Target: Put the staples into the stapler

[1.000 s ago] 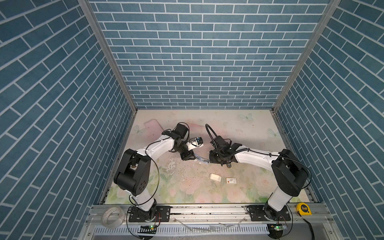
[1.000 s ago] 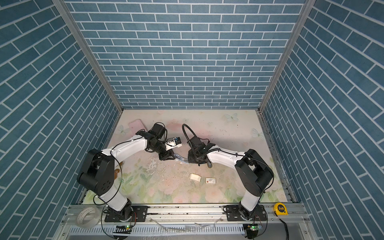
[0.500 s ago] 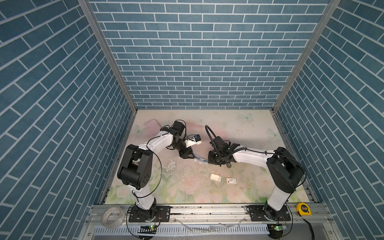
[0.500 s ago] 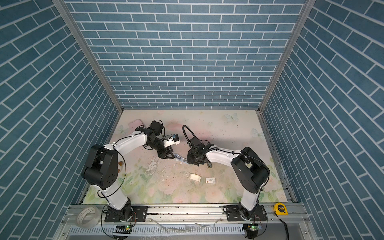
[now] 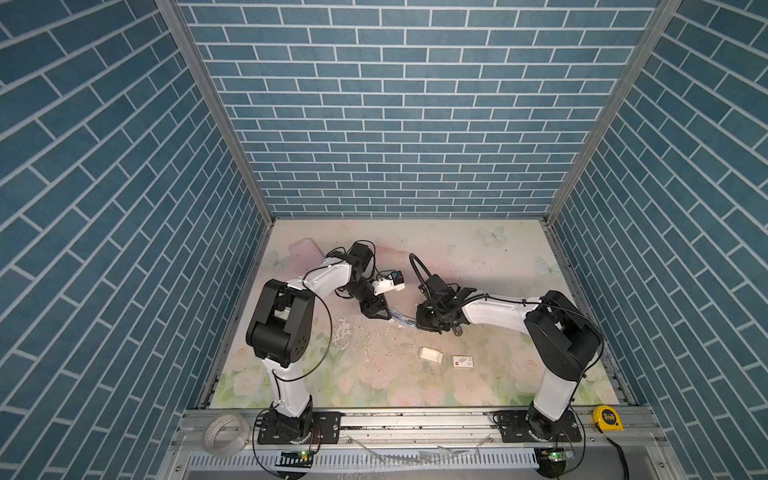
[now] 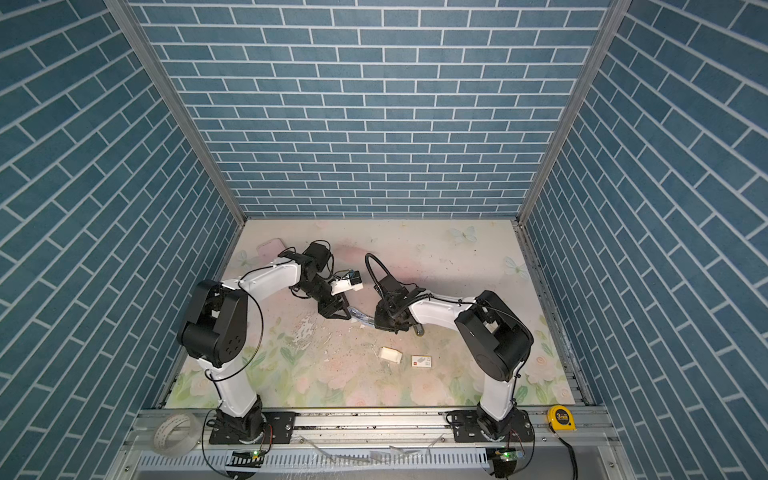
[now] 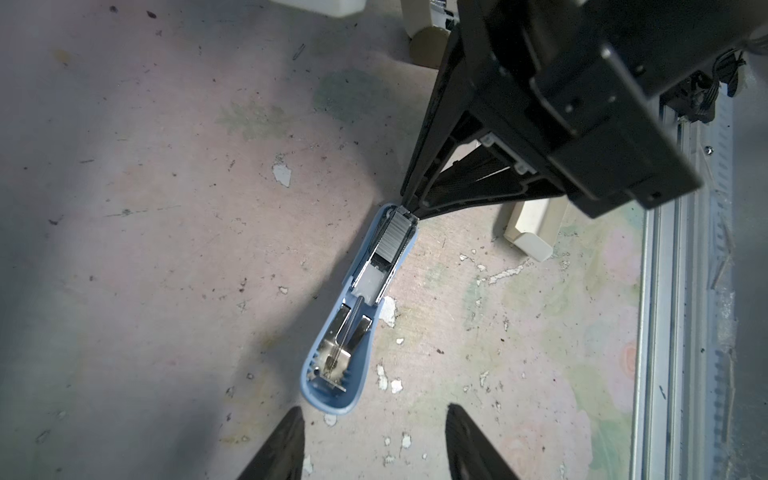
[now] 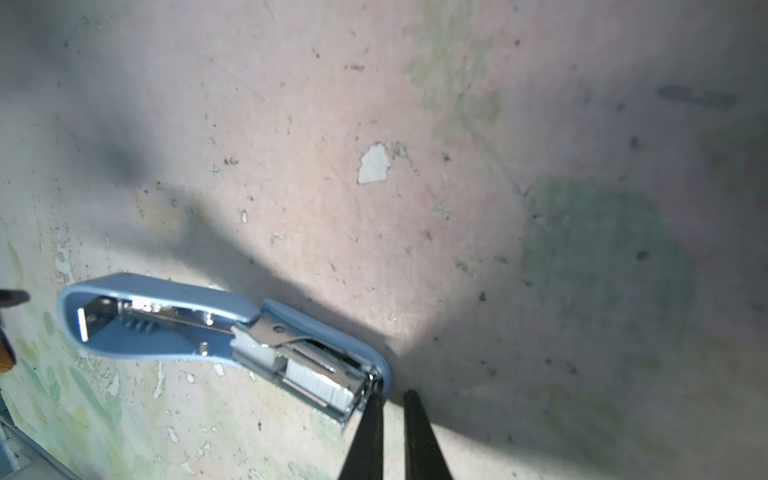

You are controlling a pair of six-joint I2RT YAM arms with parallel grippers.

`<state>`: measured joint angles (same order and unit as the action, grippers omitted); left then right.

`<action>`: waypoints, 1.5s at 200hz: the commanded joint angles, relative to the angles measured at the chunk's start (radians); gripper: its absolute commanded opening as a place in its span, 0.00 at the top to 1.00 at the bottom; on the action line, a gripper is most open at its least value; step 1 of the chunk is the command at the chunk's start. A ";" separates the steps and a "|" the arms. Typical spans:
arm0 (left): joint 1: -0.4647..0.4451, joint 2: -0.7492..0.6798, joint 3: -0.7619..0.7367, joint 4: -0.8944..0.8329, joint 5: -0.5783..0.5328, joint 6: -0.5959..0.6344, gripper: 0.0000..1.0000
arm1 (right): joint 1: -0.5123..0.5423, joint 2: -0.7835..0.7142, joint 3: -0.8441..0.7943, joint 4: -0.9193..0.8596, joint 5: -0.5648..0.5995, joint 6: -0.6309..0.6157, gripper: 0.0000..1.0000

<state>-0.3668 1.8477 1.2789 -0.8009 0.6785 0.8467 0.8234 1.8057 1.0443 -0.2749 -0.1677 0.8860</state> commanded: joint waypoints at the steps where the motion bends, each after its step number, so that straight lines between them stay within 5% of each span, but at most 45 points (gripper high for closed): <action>1: 0.001 0.017 0.018 -0.031 0.022 0.024 0.43 | -0.006 0.024 0.018 -0.008 -0.009 0.018 0.87; 165: 0.028 -0.067 -0.036 -0.014 -0.023 0.093 0.42 | -0.022 0.069 0.071 -0.089 -0.014 -0.037 0.88; 300: 0.011 0.032 -0.019 -0.002 -0.075 0.125 0.41 | -0.030 0.083 0.095 -0.088 -0.037 -0.054 0.87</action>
<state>-0.3511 1.8664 1.2469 -0.7879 0.6037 0.9520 0.7975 1.8656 1.1248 -0.3256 -0.2058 0.8555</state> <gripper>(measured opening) 0.591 0.126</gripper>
